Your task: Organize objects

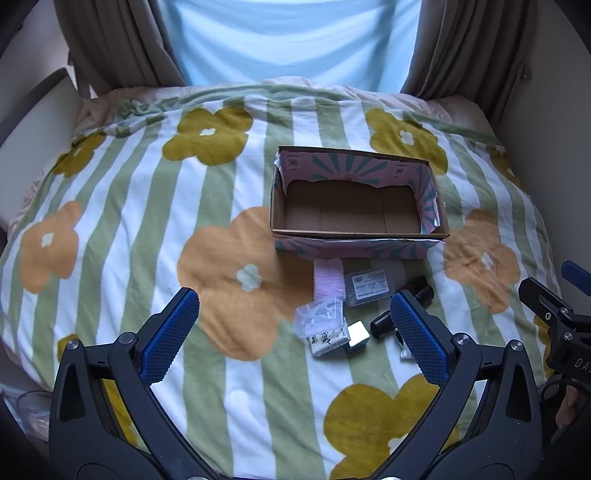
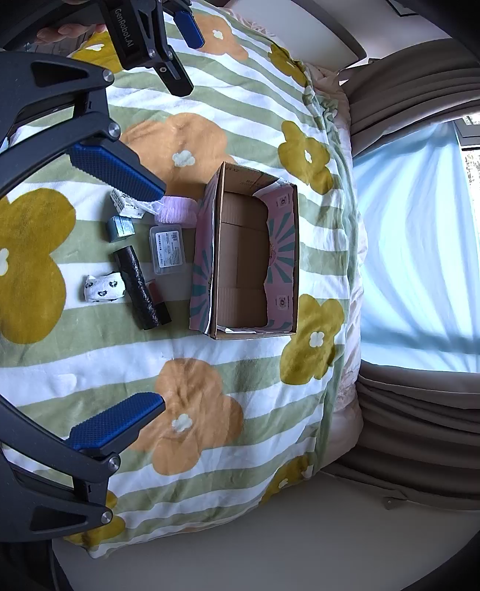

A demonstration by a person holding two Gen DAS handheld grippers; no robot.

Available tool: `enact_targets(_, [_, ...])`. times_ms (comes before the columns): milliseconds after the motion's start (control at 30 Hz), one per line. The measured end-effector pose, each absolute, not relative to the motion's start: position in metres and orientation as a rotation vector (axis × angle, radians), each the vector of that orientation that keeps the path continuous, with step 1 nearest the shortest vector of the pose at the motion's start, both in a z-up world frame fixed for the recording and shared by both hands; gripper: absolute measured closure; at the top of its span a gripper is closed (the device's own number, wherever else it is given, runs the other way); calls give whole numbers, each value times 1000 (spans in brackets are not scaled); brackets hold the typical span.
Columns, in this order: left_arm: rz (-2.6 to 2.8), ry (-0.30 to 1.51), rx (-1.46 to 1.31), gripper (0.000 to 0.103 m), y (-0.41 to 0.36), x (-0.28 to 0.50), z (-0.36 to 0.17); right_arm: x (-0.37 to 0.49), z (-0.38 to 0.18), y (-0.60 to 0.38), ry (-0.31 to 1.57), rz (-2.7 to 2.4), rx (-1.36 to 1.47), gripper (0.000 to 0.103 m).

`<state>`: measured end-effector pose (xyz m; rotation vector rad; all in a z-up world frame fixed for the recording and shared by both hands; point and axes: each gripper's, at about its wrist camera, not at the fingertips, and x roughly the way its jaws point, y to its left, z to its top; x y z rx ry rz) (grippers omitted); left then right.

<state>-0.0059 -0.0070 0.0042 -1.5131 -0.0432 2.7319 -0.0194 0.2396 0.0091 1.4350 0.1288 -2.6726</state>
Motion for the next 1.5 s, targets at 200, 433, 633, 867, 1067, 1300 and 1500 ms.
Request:
enact_targets(200, [2733, -47, -1515, 0, -7, -5, 4, -19, 9, 240, 129, -2673, 1434, 1])
enact_targets(433, [2728, -60, -1525, 0, -7, -4, 5, -18, 9, 240, 122, -2672, 1431, 1])
enact_targets(633, [2719, -81, -1541, 0, -9, -6, 1, -18, 9, 239, 126, -2671, 1432, 1])
enact_targets(867, [2716, -87, -1545, 1, -9, -6, -1, -17, 7, 239, 125, -2671, 1431, 1])
enact_targets(1067, [2715, -92, -1546, 0, -8, -6, -1, -15, 8, 236, 144, -2669, 1428, 1])
enact_targets(1300, [2708, -113, -1557, 1, -8, -5, -6, -12, 7, 225, 167, -2660, 1420, 1])
enact_targets(1500, [2708, -113, -1557, 0, -8, -5, -6, -12, 7, 226, 168, -2662, 1419, 1])
